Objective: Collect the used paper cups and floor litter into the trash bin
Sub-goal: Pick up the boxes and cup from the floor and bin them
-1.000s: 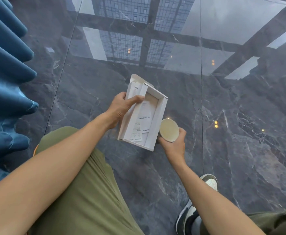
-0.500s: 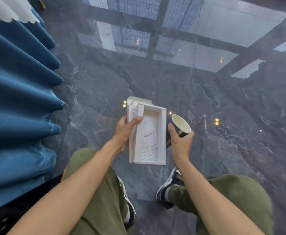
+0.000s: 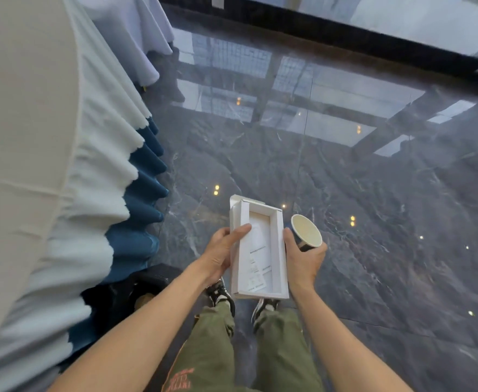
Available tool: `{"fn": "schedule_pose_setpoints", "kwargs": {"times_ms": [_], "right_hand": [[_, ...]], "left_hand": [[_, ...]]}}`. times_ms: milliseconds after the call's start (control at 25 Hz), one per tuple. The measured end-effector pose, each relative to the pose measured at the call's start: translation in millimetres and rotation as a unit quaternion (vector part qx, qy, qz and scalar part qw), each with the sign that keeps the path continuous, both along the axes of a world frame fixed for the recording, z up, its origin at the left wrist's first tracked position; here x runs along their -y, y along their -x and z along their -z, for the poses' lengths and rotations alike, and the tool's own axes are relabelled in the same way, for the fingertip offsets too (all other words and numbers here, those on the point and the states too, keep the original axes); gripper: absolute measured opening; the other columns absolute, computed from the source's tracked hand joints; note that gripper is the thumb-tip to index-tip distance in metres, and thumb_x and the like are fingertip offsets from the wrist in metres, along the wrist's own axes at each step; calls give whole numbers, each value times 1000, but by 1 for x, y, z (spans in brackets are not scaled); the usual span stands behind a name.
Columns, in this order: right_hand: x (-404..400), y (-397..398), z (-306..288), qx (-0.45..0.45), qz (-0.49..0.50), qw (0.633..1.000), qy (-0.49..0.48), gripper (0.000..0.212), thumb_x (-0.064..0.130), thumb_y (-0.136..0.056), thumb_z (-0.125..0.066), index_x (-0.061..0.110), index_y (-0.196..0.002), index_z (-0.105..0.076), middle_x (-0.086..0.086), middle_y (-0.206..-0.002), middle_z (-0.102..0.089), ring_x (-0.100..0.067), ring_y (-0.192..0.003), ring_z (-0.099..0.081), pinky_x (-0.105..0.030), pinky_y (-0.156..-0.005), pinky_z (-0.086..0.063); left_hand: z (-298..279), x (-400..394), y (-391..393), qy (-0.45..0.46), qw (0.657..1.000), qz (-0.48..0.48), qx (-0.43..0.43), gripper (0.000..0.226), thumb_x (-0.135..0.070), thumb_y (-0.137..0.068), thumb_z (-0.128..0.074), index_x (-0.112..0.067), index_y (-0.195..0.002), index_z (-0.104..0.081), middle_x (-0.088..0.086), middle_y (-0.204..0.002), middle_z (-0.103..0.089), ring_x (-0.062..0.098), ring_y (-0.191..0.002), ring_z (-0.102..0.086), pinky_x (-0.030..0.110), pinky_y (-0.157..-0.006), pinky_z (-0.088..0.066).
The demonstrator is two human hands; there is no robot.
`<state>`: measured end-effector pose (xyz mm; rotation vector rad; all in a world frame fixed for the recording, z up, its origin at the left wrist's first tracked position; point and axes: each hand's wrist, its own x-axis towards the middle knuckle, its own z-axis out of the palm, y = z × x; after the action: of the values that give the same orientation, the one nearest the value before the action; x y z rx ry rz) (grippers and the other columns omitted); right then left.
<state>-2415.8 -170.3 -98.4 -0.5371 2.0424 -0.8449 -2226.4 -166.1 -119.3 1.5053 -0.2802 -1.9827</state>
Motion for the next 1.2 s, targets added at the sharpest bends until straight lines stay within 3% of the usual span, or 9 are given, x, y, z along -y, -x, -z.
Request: {"fn": "schedule_pose_setpoints", "kwargs": {"times_ms": [120, 240, 400, 560, 720, 880, 1040, 1120, 1200], "right_hand": [[-18, -12, -20, -12, -20, 1000, 19, 77, 46, -73, -88, 17, -129, -43, -5, -119, -51, -24, -108, -58, -40, -91, -54], [-44, -23, -30, -17, -68, 997, 24, 77, 54, -70, -87, 22, -123, -42, -4, -122, -51, -24, -112, -58, -45, -97, -55], [-87, -36, -41, -7, -159, 987, 27, 75, 60, -68, -85, 24, -117, -41, 2, -116, -52, -22, -110, -58, -49, -99, -54], [-141, -47, -60, -34, -238, 971, 17, 81, 70, -64, -80, 25, -118, -39, 6, -111, -51, -21, -106, -57, -45, -91, -51], [-187, -58, -66, 30, -303, 952, 27, 76, 57, -71, -85, 26, -122, -38, 3, -118, -45, -16, -105, -57, -42, -90, -53], [-218, -66, -59, 87, -264, 960, -5, 77, 54, -71, -85, 25, -125, -38, -2, -120, -57, -20, -106, -64, -45, -88, -59], [-245, -84, -37, 93, -246, 964, -35, 65, 47, -82, -80, 21, -129, -42, -2, -117, -61, -17, -100, -65, -38, -75, -56], [-257, -106, -20, 94, -250, 961, -68, 64, 51, -82, -78, 22, -129, -45, -1, -117, -65, -20, -101, -67, -45, -81, -59], [-270, -146, -3, 100, -265, 952, -113, 61, 52, -84, -76, 20, -127, -48, -3, -117, -67, -23, -101, -69, -49, -87, -59]], "left_hand": [[-32, -28, -11, 29, 999, 15, -33, 77, -41, -81, -83, 0, -140, -53, 17, -122, -76, 29, -105, -77, 34, -76, -64], [-46, -71, -24, 48, 997, 6, -54, 60, -37, -93, -74, -7, -142, -56, 18, -129, -73, 35, -117, -73, 43, -89, -63], [-51, -139, -38, 53, 997, -57, -23, 73, -48, -88, -79, -14, -146, -53, 19, -137, -69, 39, -128, -67, 58, -109, -53], [-58, -215, -43, 45, 993, -112, 1, 82, -60, -84, -79, -11, -146, -58, 21, -139, -69, 42, -130, -65, 63, -116, -45], [-69, -276, -50, 19, 988, -154, 20, 75, -59, -85, -77, -15, -143, -62, 18, -133, -73, 39, -125, -70, 59, -111, -50], [-70, -326, -70, -25, 982, -179, 48, 67, -57, -85, -76, -17, -137, -64, 15, -124, -78, 37, -113, -76, 55, -96, -60], [-43, -384, -115, -67, 972, -201, 103, 97, -67, -56, -92, -20, -136, -64, 13, -119, -80, 37, -110, -77, 62, -102, -56], [-31, -411, -140, -99, 962, -218, 133, 100, -71, -51, -92, -20, -133, -65, 9, -113, -82, 35, -107, -78, 59, -98, -59], [-31, -432, -171, -116, 950, -248, 149, 83, -64, -66, -89, -19, -130, -64, 9, -111, -81, 33, -104, -77, 51, -86, -61]]}}
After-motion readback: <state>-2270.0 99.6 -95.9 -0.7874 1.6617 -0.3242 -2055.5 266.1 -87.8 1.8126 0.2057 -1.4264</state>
